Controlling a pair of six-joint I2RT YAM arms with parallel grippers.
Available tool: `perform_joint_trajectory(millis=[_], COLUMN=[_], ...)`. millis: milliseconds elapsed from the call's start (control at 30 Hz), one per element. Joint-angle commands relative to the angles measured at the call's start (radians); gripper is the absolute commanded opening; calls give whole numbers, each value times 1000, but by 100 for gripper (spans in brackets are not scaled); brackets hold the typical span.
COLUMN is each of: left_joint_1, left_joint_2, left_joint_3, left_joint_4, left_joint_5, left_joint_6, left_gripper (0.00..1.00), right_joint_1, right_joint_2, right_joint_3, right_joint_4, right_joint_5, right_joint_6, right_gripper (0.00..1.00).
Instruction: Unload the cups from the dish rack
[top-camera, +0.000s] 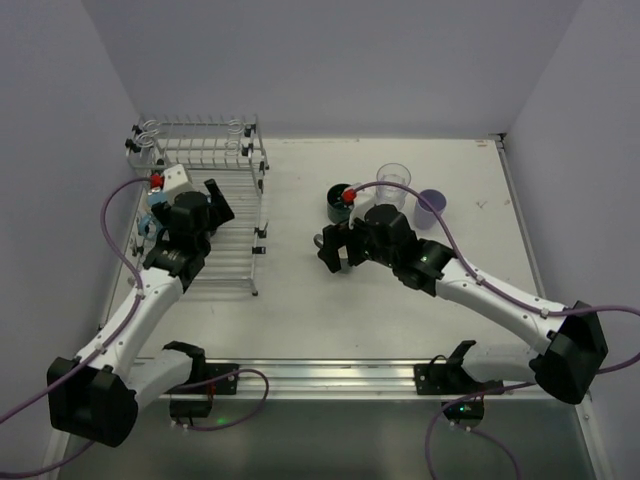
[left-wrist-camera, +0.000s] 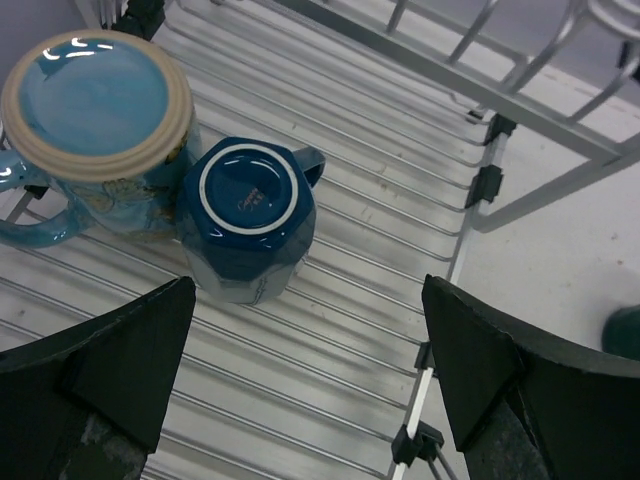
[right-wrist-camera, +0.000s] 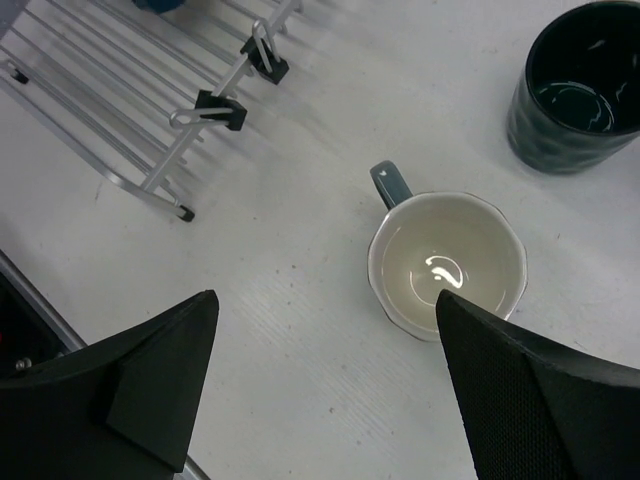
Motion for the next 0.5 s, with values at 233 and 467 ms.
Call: perform_joint_trajectory(millis=[233,467], left_joint_1=[97,159], left_joint_2=[177,257], left_joint_3=[15,39], left_joint_4=[162,243], left_joint_5=[-73,20], left_joint_6=[57,132], left_gripper=[100,100], right_joint_1=[6,6], right_joint_2=[-65,-50], right_joint_3=[-29,-21], right_joint_4=[130,124], right_joint_5=[10,-4], right_joint_6=[22,19], right_gripper=[91,91])
